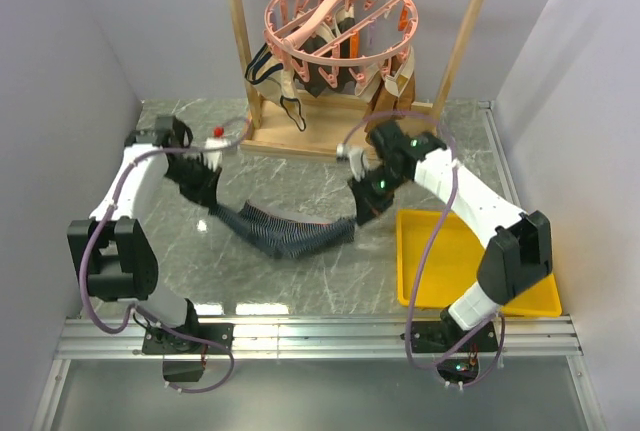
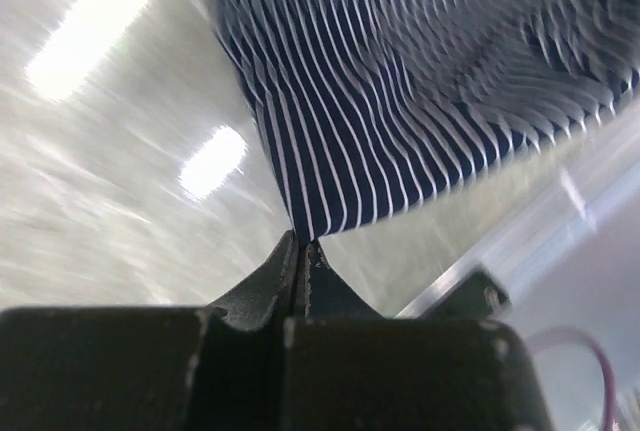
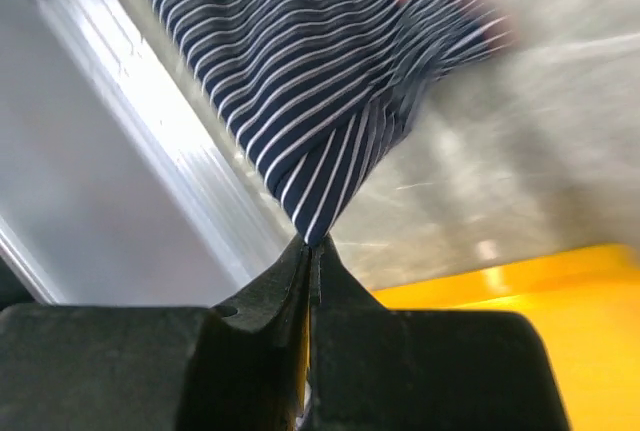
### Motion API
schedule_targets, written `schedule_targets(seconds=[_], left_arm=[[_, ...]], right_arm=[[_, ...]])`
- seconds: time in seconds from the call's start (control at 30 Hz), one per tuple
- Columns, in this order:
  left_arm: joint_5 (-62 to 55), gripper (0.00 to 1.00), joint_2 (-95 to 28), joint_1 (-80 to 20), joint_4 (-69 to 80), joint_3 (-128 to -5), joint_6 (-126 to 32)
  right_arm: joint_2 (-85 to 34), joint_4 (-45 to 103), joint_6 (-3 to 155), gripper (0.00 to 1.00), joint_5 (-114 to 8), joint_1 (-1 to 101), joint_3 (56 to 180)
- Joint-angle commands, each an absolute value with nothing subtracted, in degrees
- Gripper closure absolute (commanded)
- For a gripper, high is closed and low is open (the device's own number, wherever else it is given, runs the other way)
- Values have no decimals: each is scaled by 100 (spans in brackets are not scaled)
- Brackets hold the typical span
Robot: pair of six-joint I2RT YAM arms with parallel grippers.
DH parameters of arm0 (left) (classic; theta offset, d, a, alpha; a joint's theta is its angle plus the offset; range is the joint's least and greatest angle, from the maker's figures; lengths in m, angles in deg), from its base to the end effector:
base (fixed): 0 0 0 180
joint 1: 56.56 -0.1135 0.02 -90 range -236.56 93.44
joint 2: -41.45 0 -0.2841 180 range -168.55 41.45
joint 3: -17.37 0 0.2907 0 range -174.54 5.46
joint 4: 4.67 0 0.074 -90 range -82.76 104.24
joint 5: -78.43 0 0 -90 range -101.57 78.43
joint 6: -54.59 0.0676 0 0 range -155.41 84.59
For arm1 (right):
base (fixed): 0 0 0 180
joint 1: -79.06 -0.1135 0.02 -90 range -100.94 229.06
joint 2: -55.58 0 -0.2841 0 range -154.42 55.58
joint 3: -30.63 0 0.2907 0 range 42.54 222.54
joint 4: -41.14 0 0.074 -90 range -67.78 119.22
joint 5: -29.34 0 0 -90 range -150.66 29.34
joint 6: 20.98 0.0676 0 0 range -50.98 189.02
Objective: Clip the underwear to the hanger
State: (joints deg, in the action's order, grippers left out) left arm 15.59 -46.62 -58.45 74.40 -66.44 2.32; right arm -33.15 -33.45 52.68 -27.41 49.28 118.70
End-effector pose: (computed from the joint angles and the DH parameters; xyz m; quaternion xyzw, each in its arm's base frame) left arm 0.3168 -0.0204 0.2426 0.3116 0.9191 -0.2014 0.1326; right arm 0.2746 0.1999 0.2680 -0.4060 0.8600 0.2962 0.0889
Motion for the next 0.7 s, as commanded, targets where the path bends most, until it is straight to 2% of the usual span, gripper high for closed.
schedule_targets(seconds=[0.0, 0.1, 0.23, 0.47, 0.67], left_arm=[[2173, 100, -5002, -5858, 6965, -7948, -402], [2534, 100, -5337, -5849, 6666, -8950, -991], [2701, 100, -5303, -5893, 6174, -9508, -1396], [2561, 100, -4820, -5884, 6076, -8254, -853], [1884, 99, -4916, -5884, 6217, -6550, -307]], right_arm=[[-3642, -3335, 5329, 100, -2902, 5321, 13300], [-4153, -3641, 5417, 100, -2762, 5752, 14671], [-4260, -3652, 5373, 100, -2630, 6042, 15389], [-3644, -3248, 5338, 100, -2533, 5937, 13968], [-3898, -2975, 5294, 100, -2779, 5402, 11886]])
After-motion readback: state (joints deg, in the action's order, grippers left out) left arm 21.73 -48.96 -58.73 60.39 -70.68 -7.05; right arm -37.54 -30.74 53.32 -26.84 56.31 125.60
